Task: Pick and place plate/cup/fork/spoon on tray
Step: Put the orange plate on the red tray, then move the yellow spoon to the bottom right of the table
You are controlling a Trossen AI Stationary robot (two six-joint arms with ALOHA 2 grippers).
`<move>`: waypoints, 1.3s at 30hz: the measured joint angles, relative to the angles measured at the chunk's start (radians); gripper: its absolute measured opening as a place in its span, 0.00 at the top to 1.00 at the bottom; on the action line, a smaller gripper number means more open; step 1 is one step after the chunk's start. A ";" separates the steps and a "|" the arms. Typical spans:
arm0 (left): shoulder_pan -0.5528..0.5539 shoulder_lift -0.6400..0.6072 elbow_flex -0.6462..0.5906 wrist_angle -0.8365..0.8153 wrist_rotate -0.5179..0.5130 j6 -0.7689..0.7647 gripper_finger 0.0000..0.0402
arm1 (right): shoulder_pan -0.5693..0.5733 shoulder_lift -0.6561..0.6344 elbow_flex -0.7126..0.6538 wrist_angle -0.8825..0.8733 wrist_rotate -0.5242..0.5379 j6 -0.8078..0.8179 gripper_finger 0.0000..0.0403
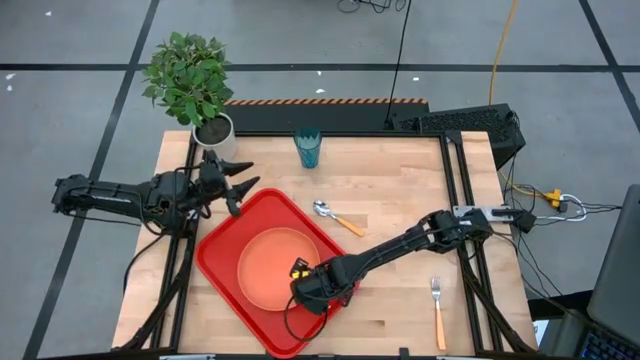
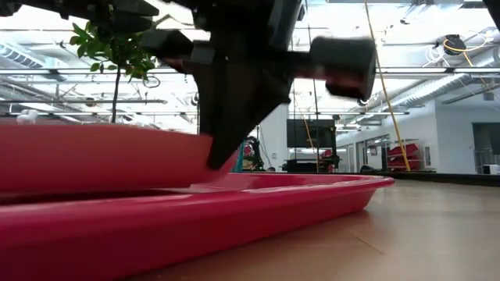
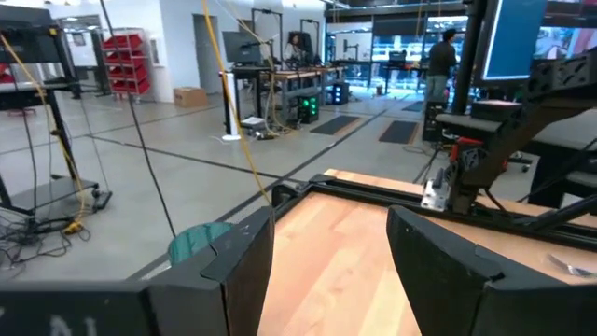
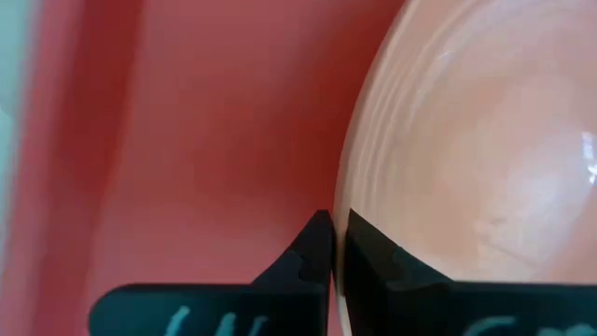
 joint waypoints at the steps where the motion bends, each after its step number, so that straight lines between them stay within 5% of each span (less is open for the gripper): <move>1: -0.003 0.000 0.000 0.000 0.001 0.000 0.47 | -0.003 0.000 -0.008 0.009 0.001 -0.009 1.00; 21: -0.047 0.000 0.000 -0.021 0.006 -0.039 0.47 | -0.030 0.000 -0.028 0.059 -0.011 -0.010 0.99; 39: -0.054 0.000 0.000 -0.042 0.006 -0.024 0.47 | -0.029 -0.009 -0.029 0.082 -0.034 0.056 0.72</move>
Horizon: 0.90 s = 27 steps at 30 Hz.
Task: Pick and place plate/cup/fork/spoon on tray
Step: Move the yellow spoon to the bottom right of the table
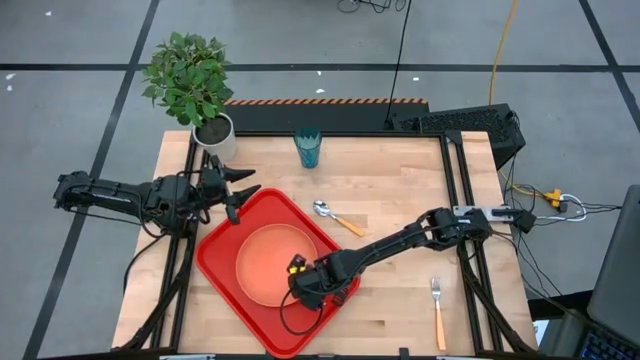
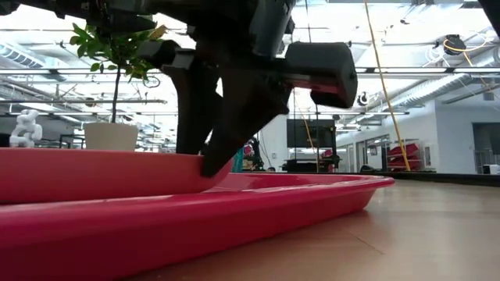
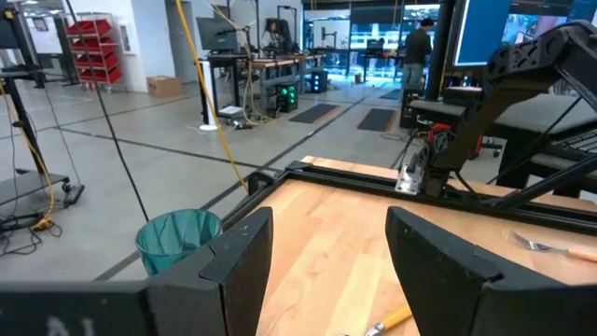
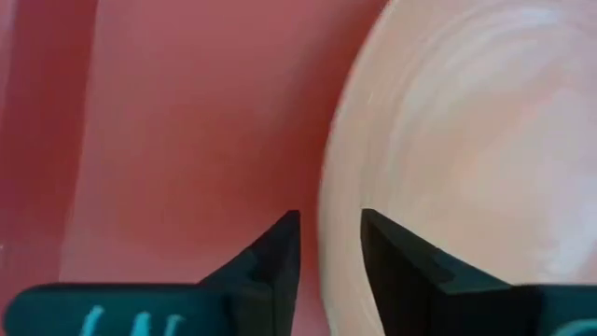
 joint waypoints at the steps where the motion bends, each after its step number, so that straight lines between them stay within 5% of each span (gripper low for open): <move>1: 0.000 0.000 0.000 0.000 0.000 0.000 0.47 | 0.000 -0.006 0.000 0.003 0.001 0.012 0.72; 20: -0.011 0.000 -0.001 -0.008 0.002 -0.010 0.47 | -0.006 -0.207 -0.041 -0.147 0.031 0.324 0.70; 27: -0.011 0.000 -0.001 -0.007 0.002 -0.018 0.47 | -0.087 -0.231 -0.196 -0.099 0.071 0.830 0.70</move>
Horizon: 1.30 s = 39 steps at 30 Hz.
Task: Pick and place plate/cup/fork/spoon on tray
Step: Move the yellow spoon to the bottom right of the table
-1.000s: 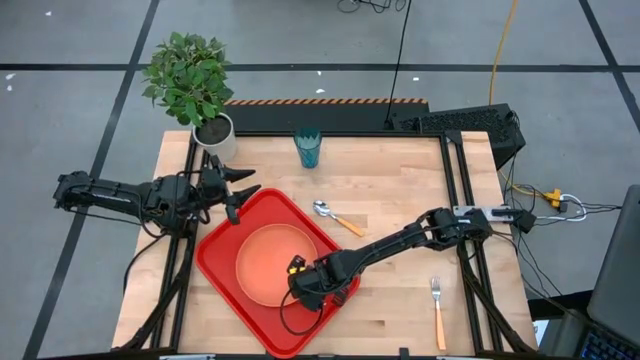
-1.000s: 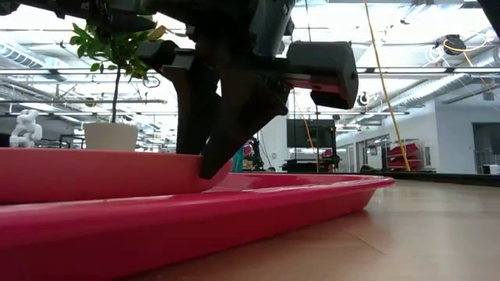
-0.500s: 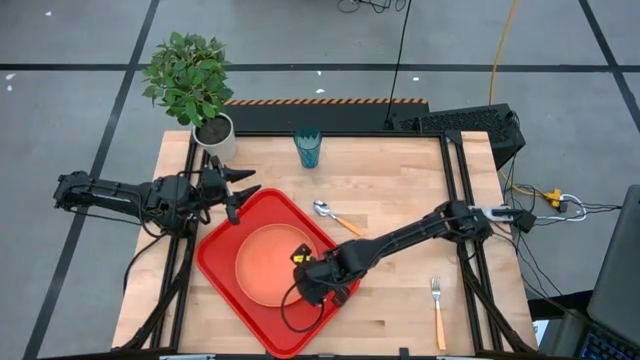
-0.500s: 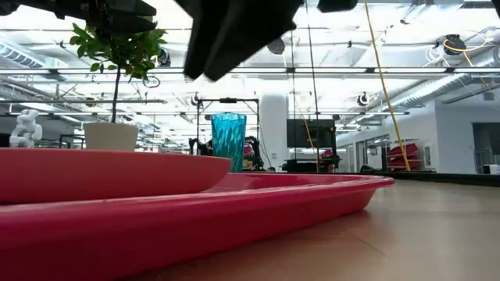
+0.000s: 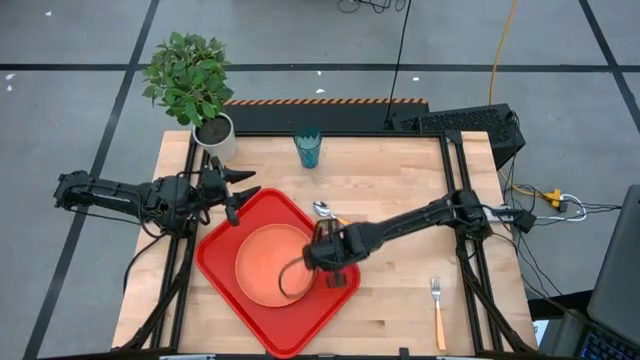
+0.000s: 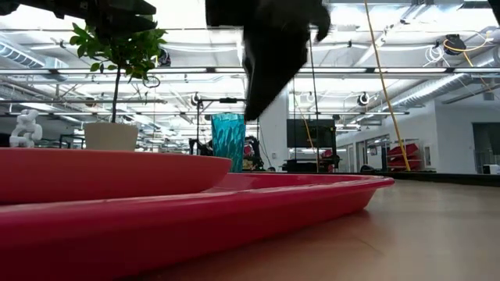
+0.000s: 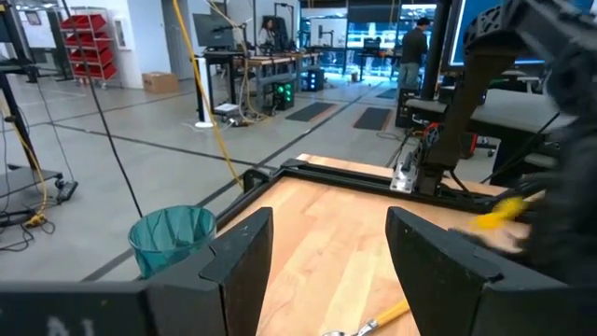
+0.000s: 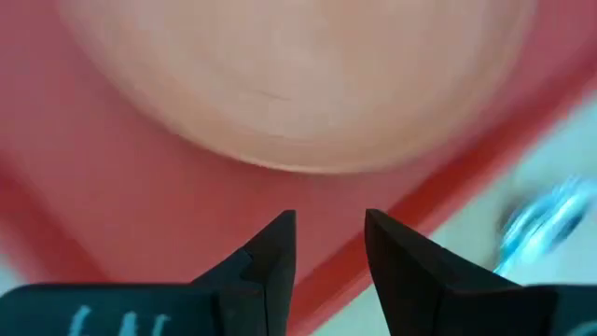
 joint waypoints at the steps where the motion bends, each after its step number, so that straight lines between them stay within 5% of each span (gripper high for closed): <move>1: 0.000 0.000 0.000 0.000 0.000 0.000 0.47 | -0.011 0.001 -0.020 -0.003 -0.031 0.054 0.70; 6: 0.000 0.000 0.000 -0.010 0.000 -0.001 0.47 | -0.042 0.001 -0.102 -0.006 -0.127 0.127 0.70; 22: 0.000 0.000 0.000 -0.022 -0.001 0.001 0.47 | -0.075 0.001 -0.151 -0.052 -0.120 0.254 0.70; 39: 0.000 0.000 0.000 -0.024 -0.001 -0.006 0.47 | -0.113 0.001 -0.156 -0.168 0.177 0.247 0.69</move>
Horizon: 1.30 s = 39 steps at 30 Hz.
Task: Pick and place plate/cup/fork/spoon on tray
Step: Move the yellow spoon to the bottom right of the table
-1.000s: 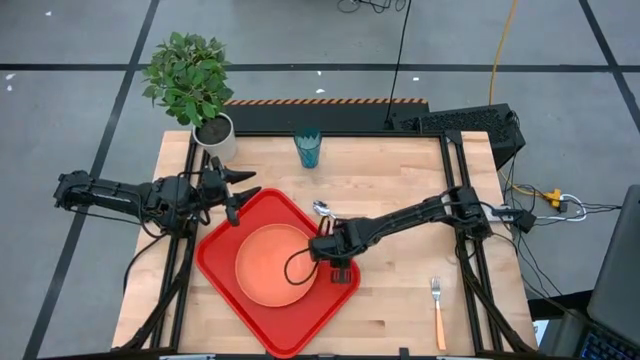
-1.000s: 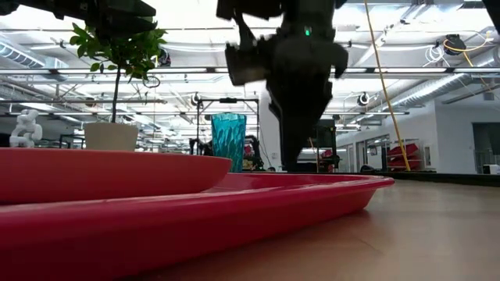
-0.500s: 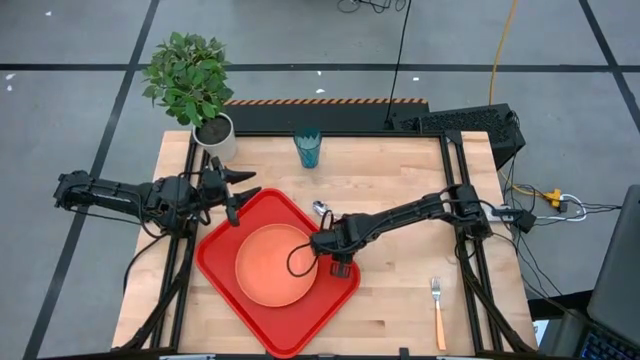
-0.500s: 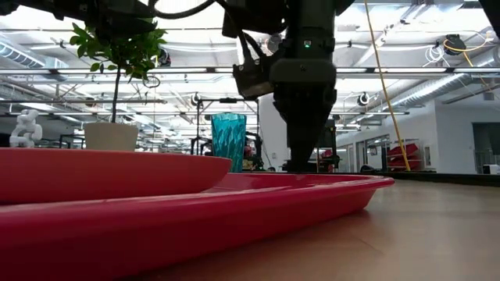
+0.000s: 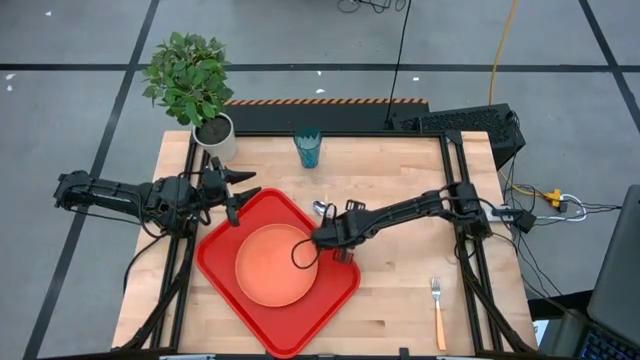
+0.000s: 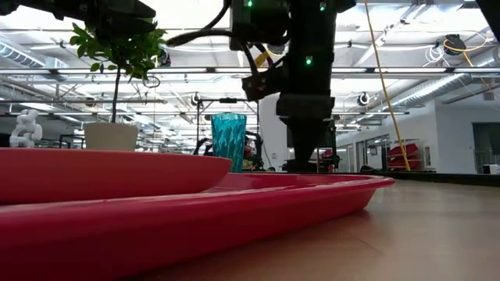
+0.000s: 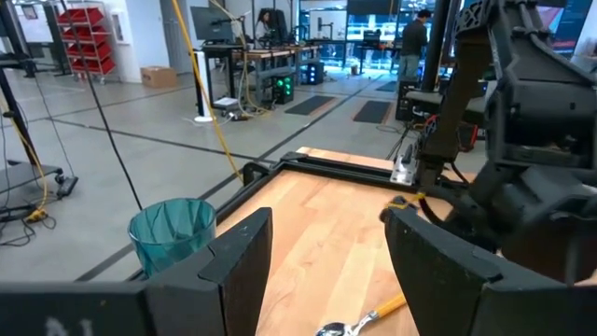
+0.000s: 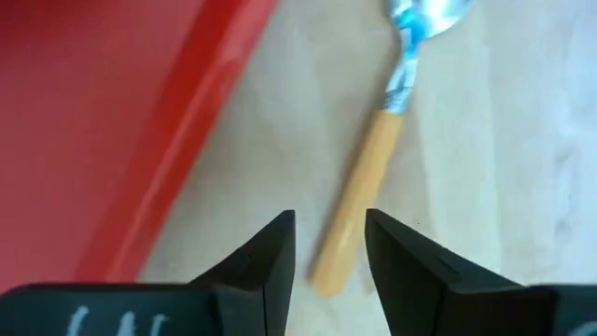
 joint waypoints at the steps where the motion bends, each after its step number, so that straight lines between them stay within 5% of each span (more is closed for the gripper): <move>1: 0.000 0.000 0.000 0.000 0.000 0.000 0.47 | -0.008 0.000 -0.010 0.012 0.012 -0.001 0.68; 12: 0.000 0.000 0.000 -0.029 0.000 -0.011 0.47 | -0.090 -0.029 -0.172 0.119 -0.033 -0.058 0.62; 26: 0.000 0.000 0.000 -0.023 0.000 -0.010 0.47 | -0.110 -0.221 -0.257 0.246 -0.151 -0.045 0.61; 39: 0.000 0.000 0.000 -0.013 0.000 -0.015 0.47 | -0.162 -0.214 -0.373 0.448 -0.254 0.028 0.61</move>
